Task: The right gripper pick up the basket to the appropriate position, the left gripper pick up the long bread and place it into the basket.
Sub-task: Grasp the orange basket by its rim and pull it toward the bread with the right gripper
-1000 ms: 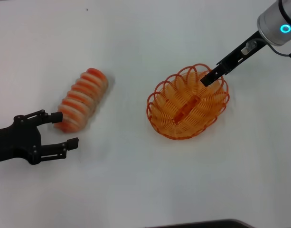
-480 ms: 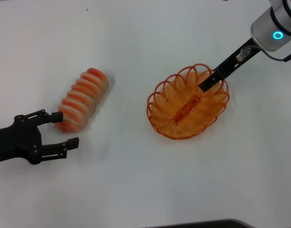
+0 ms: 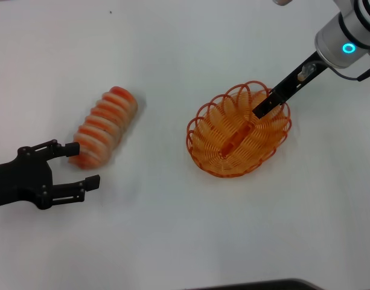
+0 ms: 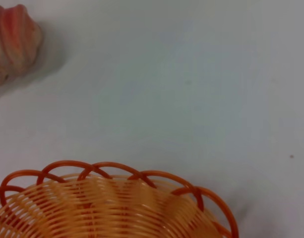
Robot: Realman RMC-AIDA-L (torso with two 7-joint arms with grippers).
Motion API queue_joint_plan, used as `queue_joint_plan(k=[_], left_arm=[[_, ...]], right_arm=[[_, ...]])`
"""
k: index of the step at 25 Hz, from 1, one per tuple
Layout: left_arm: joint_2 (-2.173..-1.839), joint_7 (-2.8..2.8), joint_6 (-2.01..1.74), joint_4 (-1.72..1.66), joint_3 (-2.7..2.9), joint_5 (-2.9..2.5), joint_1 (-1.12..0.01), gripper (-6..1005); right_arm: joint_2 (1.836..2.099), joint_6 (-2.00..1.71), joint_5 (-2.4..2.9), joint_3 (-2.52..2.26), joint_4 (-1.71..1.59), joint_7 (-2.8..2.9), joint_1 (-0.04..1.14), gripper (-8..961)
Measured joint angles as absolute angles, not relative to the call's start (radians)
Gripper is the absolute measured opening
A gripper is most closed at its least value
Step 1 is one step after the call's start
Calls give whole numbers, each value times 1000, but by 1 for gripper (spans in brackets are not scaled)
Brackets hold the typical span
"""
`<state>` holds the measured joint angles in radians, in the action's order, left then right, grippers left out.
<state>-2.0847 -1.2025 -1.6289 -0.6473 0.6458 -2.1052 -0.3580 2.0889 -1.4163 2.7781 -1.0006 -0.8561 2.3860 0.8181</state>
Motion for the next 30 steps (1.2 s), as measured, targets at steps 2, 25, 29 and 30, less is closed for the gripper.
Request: queue_joint_plan(k=[2,25,29,30], left_arm=[[-2085,-1203,-1629,-649,646,-2105,-357,872],[-2085,-1203,-1633,-652,646,-2105,-363,872],[-2085,-1203,-1633,-652,646,-2105,-364,872],[-2085,-1203,-1634,-652,646,-2105,-364,872]], right_arm=[[2089,-1409,2778,-1010,-856,2395,818,773],[2089,-1379,2782,-1099,-839,2432,824,246],[2088,-1379,2780,-1093,-839,2432,821,229],[2088,-1379,2778,-1089,-839,2432,820,226]])
